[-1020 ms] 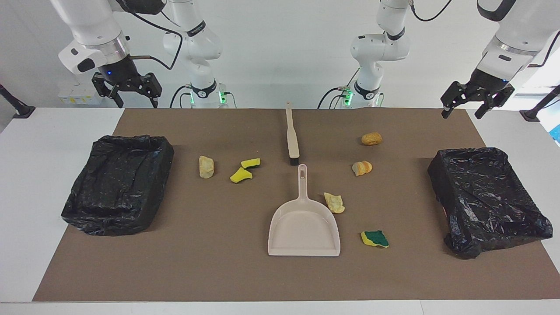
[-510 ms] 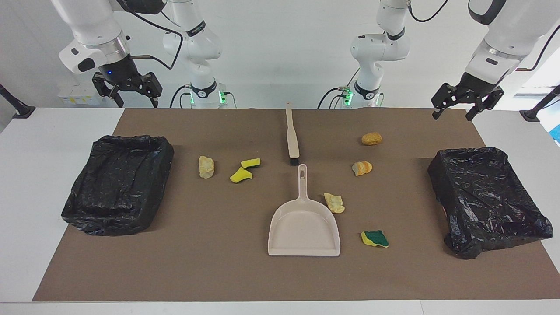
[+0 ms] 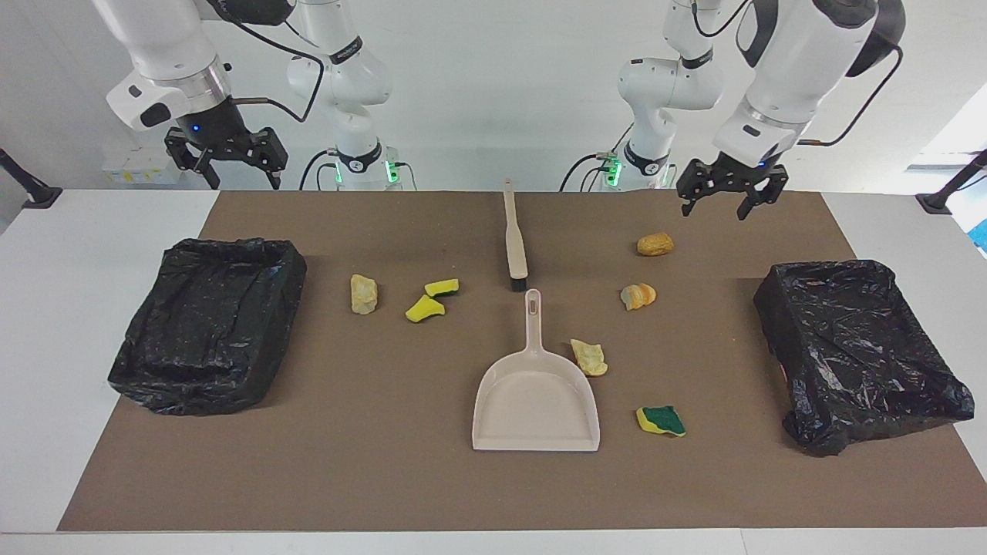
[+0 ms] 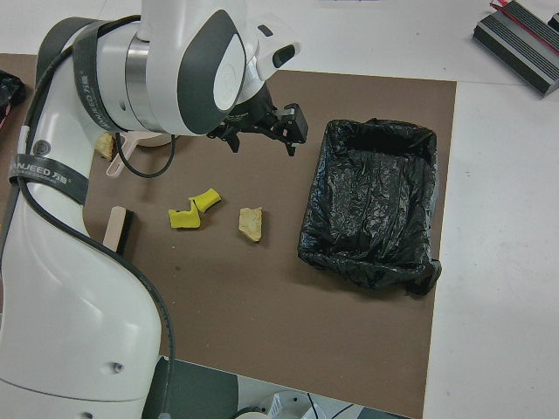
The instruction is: Sweep and dump trash in bin
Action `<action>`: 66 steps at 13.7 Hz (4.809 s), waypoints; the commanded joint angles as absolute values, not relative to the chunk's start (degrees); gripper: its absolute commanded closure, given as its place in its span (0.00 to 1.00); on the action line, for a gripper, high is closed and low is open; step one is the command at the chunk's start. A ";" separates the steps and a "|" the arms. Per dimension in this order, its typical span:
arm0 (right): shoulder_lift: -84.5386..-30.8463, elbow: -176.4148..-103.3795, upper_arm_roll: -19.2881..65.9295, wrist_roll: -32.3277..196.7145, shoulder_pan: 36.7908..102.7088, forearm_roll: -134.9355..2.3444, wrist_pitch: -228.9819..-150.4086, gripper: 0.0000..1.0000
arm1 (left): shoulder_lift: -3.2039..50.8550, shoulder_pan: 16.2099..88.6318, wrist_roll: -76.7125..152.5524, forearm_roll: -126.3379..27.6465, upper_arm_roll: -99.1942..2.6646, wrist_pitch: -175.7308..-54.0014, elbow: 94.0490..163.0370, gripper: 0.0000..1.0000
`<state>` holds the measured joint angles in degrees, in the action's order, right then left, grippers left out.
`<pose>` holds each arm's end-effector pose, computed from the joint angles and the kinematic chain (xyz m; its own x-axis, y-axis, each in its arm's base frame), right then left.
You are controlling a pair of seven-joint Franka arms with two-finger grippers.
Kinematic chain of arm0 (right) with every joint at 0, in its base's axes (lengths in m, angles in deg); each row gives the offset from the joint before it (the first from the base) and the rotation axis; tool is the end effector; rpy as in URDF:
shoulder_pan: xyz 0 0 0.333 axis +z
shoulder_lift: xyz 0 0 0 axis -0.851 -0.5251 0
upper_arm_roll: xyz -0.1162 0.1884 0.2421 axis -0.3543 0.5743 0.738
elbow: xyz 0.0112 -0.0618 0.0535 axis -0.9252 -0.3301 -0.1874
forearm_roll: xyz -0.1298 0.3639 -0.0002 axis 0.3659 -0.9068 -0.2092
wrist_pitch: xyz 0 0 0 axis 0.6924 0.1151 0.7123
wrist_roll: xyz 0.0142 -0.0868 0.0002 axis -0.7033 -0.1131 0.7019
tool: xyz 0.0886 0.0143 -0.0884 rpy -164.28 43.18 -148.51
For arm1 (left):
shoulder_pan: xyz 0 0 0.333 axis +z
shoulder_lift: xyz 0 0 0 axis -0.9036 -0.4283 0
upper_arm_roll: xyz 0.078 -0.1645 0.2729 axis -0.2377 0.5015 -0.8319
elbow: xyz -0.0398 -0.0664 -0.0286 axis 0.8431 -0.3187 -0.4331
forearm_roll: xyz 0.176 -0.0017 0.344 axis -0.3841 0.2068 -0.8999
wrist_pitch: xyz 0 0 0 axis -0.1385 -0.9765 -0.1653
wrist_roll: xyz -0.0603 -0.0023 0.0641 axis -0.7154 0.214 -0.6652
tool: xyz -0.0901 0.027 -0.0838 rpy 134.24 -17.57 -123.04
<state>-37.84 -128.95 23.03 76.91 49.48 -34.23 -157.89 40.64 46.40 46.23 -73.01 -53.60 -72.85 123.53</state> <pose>0.5124 -0.0181 0.6326 0.9989 0.0122 -0.0457 0.0137 -0.9994 0.0331 0.4928 -0.1429 0.5754 0.9884 -0.1503 -0.0211 -0.1497 -0.9883 0.0296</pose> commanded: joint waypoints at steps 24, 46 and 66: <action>-52.88 -125.27 24.47 75.25 63.68 -48.17 -172.88 0.00 | 39.86 6.99 7.50 -73.69 -54.28 -105.84 155.39 0.00; -78.03 -117.00 24.11 48.62 83.81 -45.22 -199.54 0.00 | 40.30 5.40 5.99 -72.37 -54.37 -104.72 157.95 1.00; -70.40 -119.64 24.29 72.04 78.19 -41.77 -183.11 1.00 | 54.18 30.79 -9.12 -84.41 -54.63 -69.38 158.91 1.00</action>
